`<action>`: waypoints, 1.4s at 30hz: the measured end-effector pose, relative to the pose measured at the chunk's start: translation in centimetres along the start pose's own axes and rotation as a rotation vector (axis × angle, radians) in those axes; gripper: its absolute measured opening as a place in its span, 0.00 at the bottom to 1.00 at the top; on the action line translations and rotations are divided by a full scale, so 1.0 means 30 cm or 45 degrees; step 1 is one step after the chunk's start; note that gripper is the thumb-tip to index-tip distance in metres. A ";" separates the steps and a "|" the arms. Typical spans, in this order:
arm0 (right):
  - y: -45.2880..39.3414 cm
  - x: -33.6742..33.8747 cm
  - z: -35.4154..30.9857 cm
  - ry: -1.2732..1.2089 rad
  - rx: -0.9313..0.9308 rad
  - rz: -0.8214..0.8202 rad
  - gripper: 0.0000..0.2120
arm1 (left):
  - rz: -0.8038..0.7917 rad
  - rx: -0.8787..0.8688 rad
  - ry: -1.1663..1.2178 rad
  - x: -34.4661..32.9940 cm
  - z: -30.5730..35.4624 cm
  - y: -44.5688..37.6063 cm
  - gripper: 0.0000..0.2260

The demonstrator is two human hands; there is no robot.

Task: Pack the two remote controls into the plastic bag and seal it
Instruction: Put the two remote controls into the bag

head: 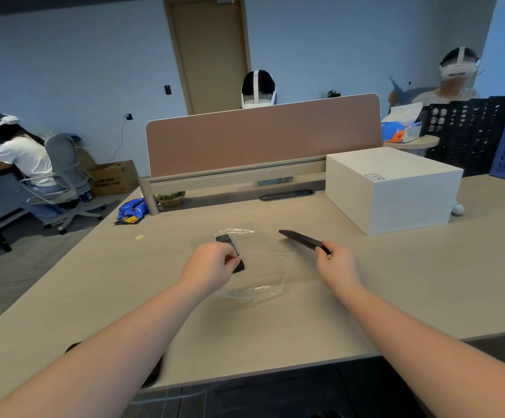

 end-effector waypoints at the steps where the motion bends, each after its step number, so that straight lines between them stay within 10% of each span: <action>1: 0.016 0.034 -0.024 -0.062 0.013 0.021 0.12 | 0.010 0.011 0.008 0.003 0.007 -0.001 0.08; 14: 0.334 0.278 -0.229 -0.144 0.365 -0.185 0.14 | 0.142 0.380 0.285 0.022 0.005 0.003 0.08; 31: 0.300 -0.123 -0.247 0.367 0.597 0.030 0.06 | 0.167 0.066 0.217 0.018 0.013 0.007 0.06; 42: 0.187 -0.294 -0.226 0.517 0.445 -0.294 0.10 | 0.125 -0.111 0.129 -0.014 -0.003 0.010 0.06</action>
Point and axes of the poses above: each hand's wrist, its own y-axis away from the middle knuckle, its own x-axis out of the back of the hand, z = x × y, the point moved 7 cm from there along -y, towards the middle knuckle, and after that the axes turned 4 degrees about y, right-handed, at the moved point
